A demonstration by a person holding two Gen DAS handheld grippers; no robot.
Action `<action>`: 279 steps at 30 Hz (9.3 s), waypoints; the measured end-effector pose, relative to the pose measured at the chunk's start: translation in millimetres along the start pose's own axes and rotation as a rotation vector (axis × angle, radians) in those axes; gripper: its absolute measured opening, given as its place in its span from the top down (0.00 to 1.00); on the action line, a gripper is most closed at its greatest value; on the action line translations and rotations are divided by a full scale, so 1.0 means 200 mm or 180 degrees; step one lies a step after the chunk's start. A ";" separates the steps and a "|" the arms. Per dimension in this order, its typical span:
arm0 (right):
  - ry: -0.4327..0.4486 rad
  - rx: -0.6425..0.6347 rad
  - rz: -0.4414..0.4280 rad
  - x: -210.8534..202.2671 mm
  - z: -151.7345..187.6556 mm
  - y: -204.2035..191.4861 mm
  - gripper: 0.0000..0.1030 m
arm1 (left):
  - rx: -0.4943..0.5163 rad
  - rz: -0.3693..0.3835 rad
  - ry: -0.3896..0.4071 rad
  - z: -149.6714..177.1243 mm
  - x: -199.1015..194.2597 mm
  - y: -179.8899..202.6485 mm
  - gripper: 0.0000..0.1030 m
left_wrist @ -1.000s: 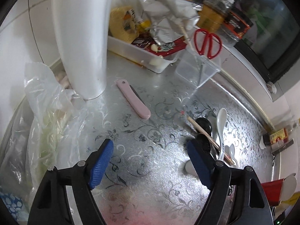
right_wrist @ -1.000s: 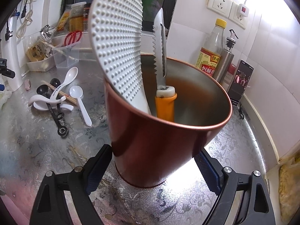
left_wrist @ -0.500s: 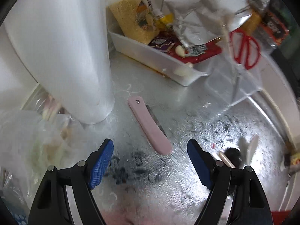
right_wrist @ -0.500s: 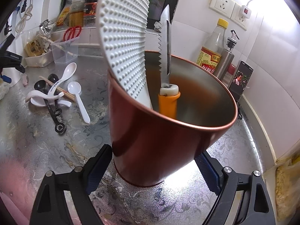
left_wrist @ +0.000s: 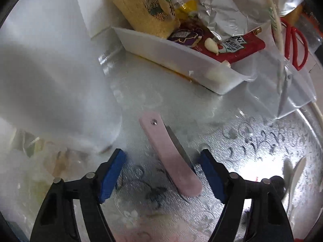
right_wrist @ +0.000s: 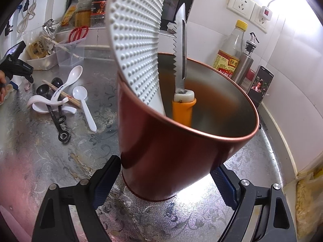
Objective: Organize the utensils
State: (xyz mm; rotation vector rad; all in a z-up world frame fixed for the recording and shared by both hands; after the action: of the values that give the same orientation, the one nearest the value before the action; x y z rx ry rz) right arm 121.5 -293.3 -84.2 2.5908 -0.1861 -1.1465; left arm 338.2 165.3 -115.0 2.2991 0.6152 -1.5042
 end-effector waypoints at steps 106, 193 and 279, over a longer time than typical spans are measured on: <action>0.0061 0.0100 -0.0107 0.03 -0.03 -0.01 0.12 | 0.1140 0.0326 -0.0296 0.78 -0.33 0.09 0.52; 0.0059 0.0096 -0.0116 0.03 -0.02 0.00 0.12 | 0.0940 0.0711 0.0245 0.46 -0.57 0.23 0.79; 0.0111 -0.0044 -0.0270 0.07 -0.10 -0.07 0.13 | 0.3563 0.2586 0.0473 1.41 -1.69 1.47 0.79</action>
State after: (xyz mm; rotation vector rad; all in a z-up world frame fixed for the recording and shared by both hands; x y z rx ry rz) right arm 145.6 -279.2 -85.4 2.6270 -0.0609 -1.1258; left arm 151.6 -282.8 95.7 2.7672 -1.3405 -1.3515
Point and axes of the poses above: each gripper's, at about its wrist camera, not at the fingertips, and x roughly the way its jaws point, y to its right, z to its underside, the point moved 8 cm from there along x, roughly the way its jaws point, and after that the axes turned 7 degrees about -x, right-handed, at the moved point
